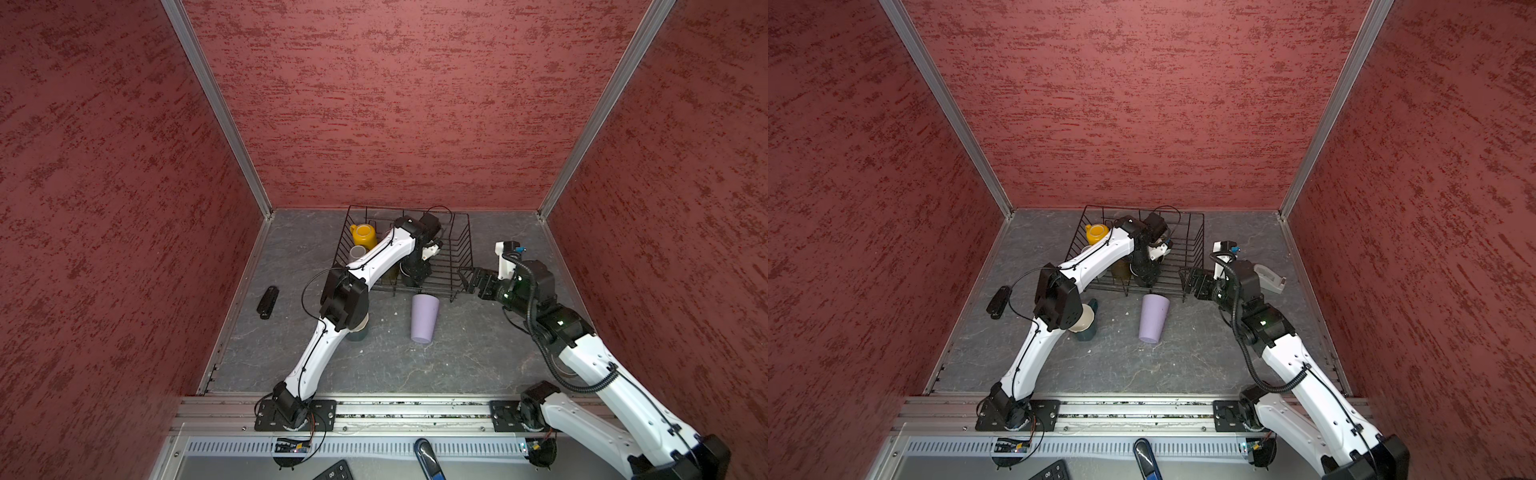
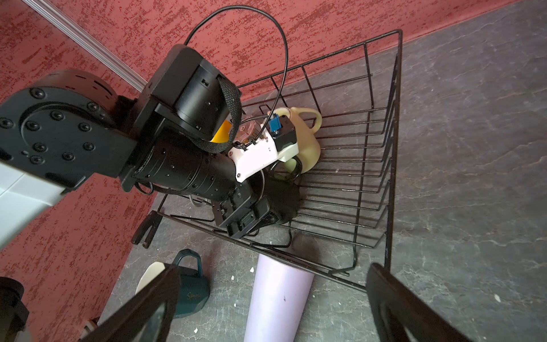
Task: Load cups into a dish rack
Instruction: Place the cup upside down at the dish rack.
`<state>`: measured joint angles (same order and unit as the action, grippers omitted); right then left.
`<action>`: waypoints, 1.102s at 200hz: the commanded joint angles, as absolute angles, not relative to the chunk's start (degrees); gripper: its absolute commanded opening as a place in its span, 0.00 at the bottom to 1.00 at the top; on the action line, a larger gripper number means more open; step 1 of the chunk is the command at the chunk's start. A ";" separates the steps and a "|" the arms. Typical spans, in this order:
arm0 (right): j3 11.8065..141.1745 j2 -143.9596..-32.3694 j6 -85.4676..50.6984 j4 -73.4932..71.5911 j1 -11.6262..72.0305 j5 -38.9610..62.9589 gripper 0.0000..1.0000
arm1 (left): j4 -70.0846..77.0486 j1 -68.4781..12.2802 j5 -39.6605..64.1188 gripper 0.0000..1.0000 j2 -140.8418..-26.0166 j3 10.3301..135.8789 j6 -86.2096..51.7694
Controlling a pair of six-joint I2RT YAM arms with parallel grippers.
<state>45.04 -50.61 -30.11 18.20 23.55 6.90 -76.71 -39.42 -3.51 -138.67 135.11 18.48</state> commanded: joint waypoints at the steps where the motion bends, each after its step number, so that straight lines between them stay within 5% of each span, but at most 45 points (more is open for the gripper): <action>1: 44.61 -50.56 -30.76 16.18 23.02 7.56 0.99 | -76.38 -39.11 -2.99 0.86 -138.60 136.97 18.45; 113: 45.23 -50.33 -30.89 16.56 22.93 7.93 0.99 | -75.51 -39.20 -3.59 1.00 -136.58 136.94 17.26; 220: 47.02 -49.05 -29.31 20.84 22.82 5.35 0.99 | -69.44 -39.14 -3.62 1.00 -127.31 130.18 14.55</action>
<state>45.12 -50.19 -30.09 19.35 23.35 7.20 -71.92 -39.42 -3.75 -130.67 131.26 16.05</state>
